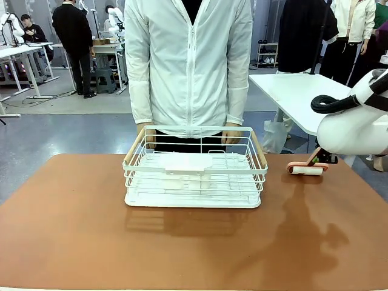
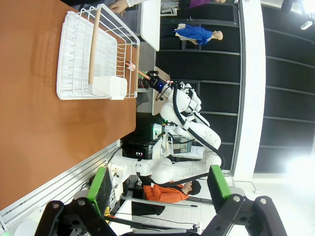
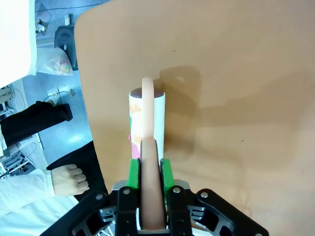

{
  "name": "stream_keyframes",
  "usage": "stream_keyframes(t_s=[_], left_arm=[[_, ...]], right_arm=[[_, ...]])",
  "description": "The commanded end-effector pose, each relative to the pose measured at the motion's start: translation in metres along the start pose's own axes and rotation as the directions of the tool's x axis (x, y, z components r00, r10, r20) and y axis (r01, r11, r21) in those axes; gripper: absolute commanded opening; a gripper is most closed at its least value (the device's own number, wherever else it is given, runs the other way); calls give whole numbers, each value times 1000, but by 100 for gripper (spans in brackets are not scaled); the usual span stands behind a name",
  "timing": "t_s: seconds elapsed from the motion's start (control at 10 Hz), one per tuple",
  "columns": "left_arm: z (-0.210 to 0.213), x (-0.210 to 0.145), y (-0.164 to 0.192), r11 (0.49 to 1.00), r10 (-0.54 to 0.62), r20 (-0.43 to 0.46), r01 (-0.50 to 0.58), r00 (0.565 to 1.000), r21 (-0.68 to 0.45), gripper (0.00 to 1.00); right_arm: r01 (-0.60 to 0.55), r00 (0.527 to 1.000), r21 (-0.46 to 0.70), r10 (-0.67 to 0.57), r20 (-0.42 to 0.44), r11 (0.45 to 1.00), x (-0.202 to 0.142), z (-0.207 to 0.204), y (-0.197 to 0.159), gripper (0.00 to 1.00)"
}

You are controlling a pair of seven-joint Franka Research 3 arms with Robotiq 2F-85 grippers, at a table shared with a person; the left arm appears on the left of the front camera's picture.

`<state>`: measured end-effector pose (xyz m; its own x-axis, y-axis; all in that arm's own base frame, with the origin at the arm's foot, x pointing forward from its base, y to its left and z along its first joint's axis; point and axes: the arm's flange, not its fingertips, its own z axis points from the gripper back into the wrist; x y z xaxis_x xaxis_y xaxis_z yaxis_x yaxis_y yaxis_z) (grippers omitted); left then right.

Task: Clean the table.
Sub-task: Place the Lint Roller down when the Dish drying rack is positioned in the middle of the table.

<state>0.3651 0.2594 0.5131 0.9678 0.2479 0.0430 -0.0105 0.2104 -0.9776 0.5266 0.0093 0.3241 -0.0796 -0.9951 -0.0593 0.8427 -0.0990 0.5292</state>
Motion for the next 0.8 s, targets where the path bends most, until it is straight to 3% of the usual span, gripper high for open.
stream_keyframes(t_s=[0.0,0.5,0.7], left_arm=[[2,-1,-2,1000,0,3,0,1000,-5,100],[2,-1,-2,1000,0,3,0,1000,-5,100],[2,-1,-2,1000,0,3,0,1000,-5,100]], right_arm=[[-13,1000,-15,13,7,1000,-7,7,-4,34],[-55,995,-148,66,71,987,-11,37,0,66],[-72,996,-210,82,37,975,-12,52,-2,79]])
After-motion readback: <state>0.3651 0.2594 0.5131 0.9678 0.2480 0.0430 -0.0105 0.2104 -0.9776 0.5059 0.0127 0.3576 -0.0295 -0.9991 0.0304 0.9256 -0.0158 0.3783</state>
